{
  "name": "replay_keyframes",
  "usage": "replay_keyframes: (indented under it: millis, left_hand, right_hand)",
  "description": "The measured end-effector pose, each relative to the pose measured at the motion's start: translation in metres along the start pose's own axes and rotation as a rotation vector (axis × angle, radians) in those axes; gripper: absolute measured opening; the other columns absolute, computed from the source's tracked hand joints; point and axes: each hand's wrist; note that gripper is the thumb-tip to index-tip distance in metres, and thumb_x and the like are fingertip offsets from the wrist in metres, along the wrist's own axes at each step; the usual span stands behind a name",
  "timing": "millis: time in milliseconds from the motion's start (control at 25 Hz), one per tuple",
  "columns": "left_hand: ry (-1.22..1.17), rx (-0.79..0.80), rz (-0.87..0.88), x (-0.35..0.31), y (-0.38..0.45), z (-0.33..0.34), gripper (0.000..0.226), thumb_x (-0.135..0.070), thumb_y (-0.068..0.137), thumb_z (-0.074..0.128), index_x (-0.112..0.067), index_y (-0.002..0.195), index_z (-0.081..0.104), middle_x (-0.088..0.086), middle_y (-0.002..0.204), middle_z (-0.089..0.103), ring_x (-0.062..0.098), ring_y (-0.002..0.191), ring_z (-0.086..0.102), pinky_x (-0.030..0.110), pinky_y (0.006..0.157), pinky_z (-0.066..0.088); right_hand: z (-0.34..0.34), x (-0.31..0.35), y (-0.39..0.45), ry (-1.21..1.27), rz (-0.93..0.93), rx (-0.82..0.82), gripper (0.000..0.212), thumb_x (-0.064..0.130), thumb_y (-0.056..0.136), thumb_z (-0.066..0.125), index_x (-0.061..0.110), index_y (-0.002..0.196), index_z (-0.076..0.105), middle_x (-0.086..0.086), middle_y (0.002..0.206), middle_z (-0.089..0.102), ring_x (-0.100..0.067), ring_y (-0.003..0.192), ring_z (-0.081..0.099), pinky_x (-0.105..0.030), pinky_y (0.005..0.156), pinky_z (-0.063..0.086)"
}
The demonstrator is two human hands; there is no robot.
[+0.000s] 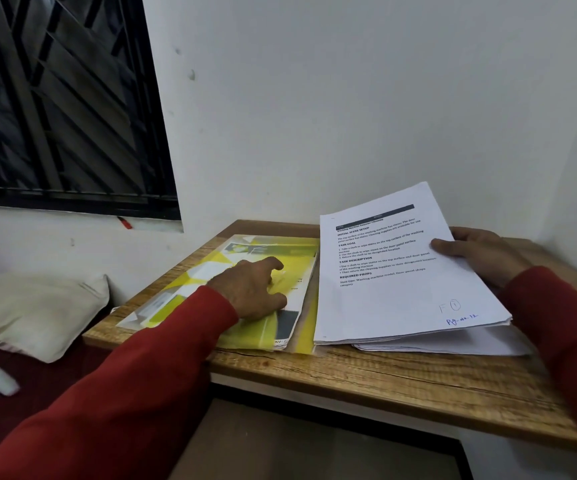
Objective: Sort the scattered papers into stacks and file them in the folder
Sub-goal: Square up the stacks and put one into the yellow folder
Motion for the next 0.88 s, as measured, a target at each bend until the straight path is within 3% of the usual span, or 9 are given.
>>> replay_keyframes:
  millis: [120,240,360,480,600,720,760,800,880]
  left_hand:
    - [0.285,-0.042,0.078,-0.013,-0.007,-0.006,0.065,-0.048,0.086,0.054,-0.045,0.146,0.027,0.008,0.132,0.056,0.032,0.117,0.057,0.039,0.091,0.049]
    - [0.565,-0.093,0.152,-0.036,-0.014,-0.007,0.043,-0.042,0.099,0.039,-0.037,0.142,0.042,0.01,0.13,0.056,0.035,0.114,0.059,0.039,0.082,0.045]
    - [0.682,-0.105,0.164,-0.045,-0.013,-0.001,0.034,-0.033,0.105,0.031,-0.023,0.131,0.05,0.011,0.122,0.058,0.035,0.109,0.06,0.04,0.076,0.043]
    - [0.643,-0.137,0.14,-0.039,-0.012,0.0,0.027,-0.022,0.1,0.042,-0.02,0.126,0.048,0.01,0.119,0.057,0.034,0.106,0.06,0.038,0.071,0.038]
    - [0.438,-0.154,0.084,-0.025,-0.016,-0.003,0.039,-0.02,0.091,0.05,-0.023,0.129,0.039,0.009,0.113,0.058,0.034,0.101,0.06,0.036,0.072,0.043]
    - [0.239,-0.275,0.029,-0.009,-0.017,-0.004,0.02,-0.026,0.091,0.053,-0.021,0.109,0.047,0.006,0.103,0.06,0.031,0.097,0.06,0.039,0.074,0.05]
    - [0.212,-0.337,0.024,-0.006,-0.019,-0.005,0.012,-0.026,0.091,0.053,-0.021,0.101,0.05,0.005,0.099,0.06,0.03,0.095,0.06,0.041,0.074,0.052]
    - [0.205,-0.396,0.024,-0.003,-0.021,-0.005,0.007,-0.026,0.091,0.052,-0.02,0.095,0.05,0.004,0.096,0.06,0.03,0.093,0.06,0.042,0.074,0.052]
    - [0.217,-0.486,0.019,-0.003,-0.028,-0.007,0.008,-0.028,0.093,0.05,-0.021,0.094,0.052,0.001,0.097,0.059,0.029,0.091,0.06,0.042,0.072,0.053]
  right_hand:
    - [0.0,0.0,0.0,-0.003,0.002,0.011,0.026,0.005,0.093,0.06,0.004,0.118,0.065,-0.015,0.1,0.075,-0.024,0.068,0.074,-0.032,0.056,0.06]
    - [-0.002,-0.001,0.002,-0.006,0.009,0.022,0.028,0.006,0.093,0.06,0.004,0.12,0.064,-0.018,0.106,0.073,-0.025,0.07,0.074,-0.032,0.056,0.06]
    - [-0.003,-0.002,0.003,-0.024,0.01,0.024,0.029,0.007,0.093,0.06,0.003,0.122,0.064,-0.02,0.111,0.072,-0.026,0.074,0.074,-0.034,0.06,0.061]
    - [-0.002,0.002,0.0,-0.031,0.018,0.044,0.026,0.007,0.094,0.059,0.004,0.12,0.065,-0.017,0.106,0.074,-0.024,0.071,0.074,-0.031,0.056,0.06]
    - [-0.001,0.005,0.0,-0.041,0.054,0.123,0.021,0.009,0.097,0.055,0.005,0.114,0.066,-0.01,0.091,0.077,-0.021,0.065,0.074,-0.028,0.051,0.058]
    - [-0.002,0.01,-0.001,-0.043,0.116,0.237,0.021,0.013,0.096,0.054,0.01,0.114,0.066,-0.006,0.091,0.078,-0.02,0.071,0.075,-0.026,0.053,0.059]
    - [-0.003,0.012,-0.001,-0.059,0.124,0.298,0.031,0.02,0.09,0.064,0.011,0.12,0.065,-0.007,0.101,0.077,-0.023,0.081,0.075,-0.029,0.062,0.061]
    - [-0.005,0.012,-0.001,-0.094,0.146,0.35,0.055,0.03,0.076,0.078,0.011,0.126,0.064,-0.01,0.113,0.073,-0.028,0.095,0.072,-0.034,0.078,0.061]
    - [-0.01,0.007,0.007,-0.181,0.122,0.399,0.101,0.045,0.044,0.095,0.01,0.132,0.06,-0.013,0.129,0.066,-0.035,0.12,0.061,-0.047,0.106,0.045]
Point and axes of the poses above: each hand's wrist, its own y-axis towards the middle knuckle, its own z-axis out of the palm, x = y × z
